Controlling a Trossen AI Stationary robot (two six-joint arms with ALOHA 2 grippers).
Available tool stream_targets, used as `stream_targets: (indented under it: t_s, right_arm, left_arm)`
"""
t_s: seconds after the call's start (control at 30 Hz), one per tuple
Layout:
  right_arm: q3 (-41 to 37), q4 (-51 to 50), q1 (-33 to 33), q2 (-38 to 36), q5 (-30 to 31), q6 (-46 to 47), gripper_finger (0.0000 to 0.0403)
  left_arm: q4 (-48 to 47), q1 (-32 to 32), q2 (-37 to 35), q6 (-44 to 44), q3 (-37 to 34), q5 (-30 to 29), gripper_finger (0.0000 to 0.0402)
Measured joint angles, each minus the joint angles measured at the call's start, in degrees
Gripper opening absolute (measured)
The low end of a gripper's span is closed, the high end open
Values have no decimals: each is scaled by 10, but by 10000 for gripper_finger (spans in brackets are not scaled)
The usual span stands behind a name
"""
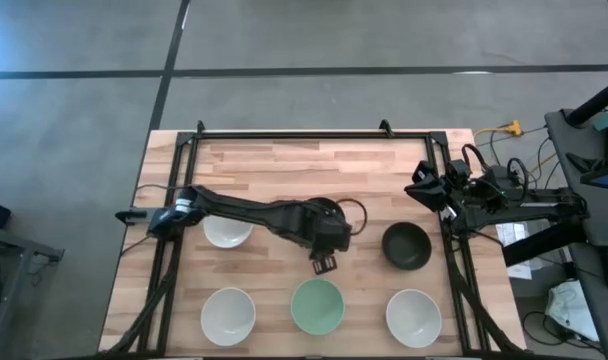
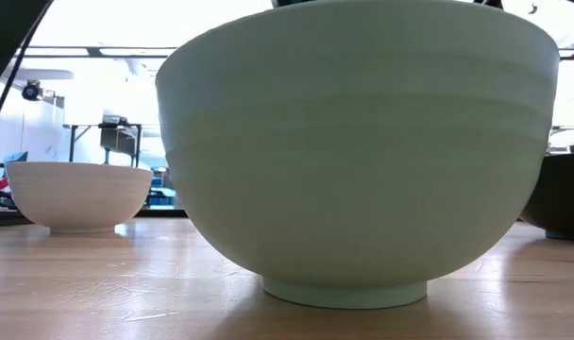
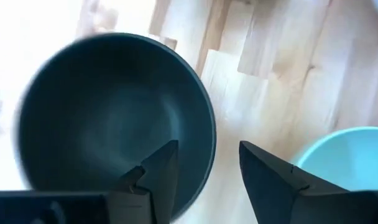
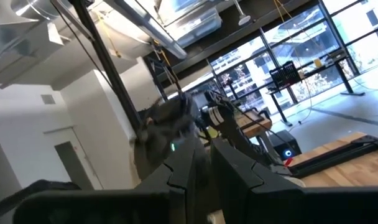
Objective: Nest bowls inside each other
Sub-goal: Stack the black bowl into the black bowl
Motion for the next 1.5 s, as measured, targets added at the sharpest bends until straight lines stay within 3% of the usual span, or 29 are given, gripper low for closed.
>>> stream_targets:
  t_s: [0.13,0.33,0.57,0.67,0.77,0.87,0.93,1.03,1.17,1.33,1.5]
  right_arm:
    - [0,0,0,1,-2,11,47]
    - [-1,0,0,9,-4,20,47]
    - [-1,4,0,45,9,47,47]
    - [-1,22,0,75,8,84,47]
    - [-1,79,0,118,6,119,47]
    - [9,129,-3,164,9,30,47]
    - [26,110,-3,184,10,-39,47]
    - [68,-33,-10,202,11,-19,47]
    - [162,-374,-13,218,12,11,53]
    - [267,-712,-13,254,36,71,85]
    - [318,-901,-18,285,73,202,126]
  left_arm:
    - [-41,-4,-42,-2,-1,-1,155]
    - [-194,-31,-88,3,-10,-10,155]
    - [-126,-70,-211,-25,-148,-110,155]
    - [-16,-78,-294,-40,-248,-139,155]
    - [153,-80,-397,-17,-369,-119,148]
    - [350,-80,-494,20,-504,-54,135]
    - [466,-80,-547,31,-588,-24,126]
    - [581,-79,-619,16,-687,-18,114]
    - [624,-79,-696,-33,-776,-19,102]
    - [629,-79,-761,-42,-823,-36,95]
    - [629,-79,-794,-21,-843,-103,95]
